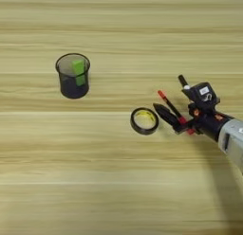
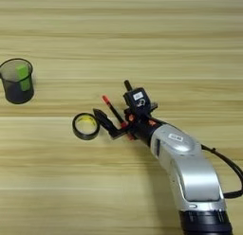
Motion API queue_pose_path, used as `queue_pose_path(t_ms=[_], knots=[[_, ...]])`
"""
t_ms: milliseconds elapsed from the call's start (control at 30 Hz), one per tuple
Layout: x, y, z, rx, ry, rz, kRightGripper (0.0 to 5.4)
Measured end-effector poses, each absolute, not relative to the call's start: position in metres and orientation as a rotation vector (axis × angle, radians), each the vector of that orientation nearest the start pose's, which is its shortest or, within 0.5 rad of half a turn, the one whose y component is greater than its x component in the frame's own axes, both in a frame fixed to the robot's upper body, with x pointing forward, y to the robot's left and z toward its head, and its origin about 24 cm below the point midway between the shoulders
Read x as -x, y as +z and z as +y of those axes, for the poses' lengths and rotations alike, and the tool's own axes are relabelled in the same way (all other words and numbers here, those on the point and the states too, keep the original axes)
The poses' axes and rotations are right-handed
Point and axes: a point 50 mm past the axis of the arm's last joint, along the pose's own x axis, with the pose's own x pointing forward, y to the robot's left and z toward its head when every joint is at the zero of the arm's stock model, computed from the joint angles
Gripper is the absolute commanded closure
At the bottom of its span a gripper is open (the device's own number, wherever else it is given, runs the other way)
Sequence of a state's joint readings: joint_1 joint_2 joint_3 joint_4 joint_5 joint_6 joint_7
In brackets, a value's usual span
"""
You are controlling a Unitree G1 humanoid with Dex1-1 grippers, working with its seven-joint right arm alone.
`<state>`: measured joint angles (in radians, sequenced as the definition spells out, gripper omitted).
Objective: Move the objects on the table
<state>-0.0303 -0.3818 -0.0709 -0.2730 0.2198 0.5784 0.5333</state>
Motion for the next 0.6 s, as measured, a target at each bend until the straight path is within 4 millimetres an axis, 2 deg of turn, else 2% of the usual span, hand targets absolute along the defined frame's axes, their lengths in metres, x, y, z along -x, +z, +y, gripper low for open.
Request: queue_pose_path(t_ms=[433, 600], knots=[[-0.242, 0.071, -0.190, 0.108, 0.549, 0.321, 0.04], [-0.231, 0.061, -0.183, 0.148, 0.655, 0.367, 0.04]])
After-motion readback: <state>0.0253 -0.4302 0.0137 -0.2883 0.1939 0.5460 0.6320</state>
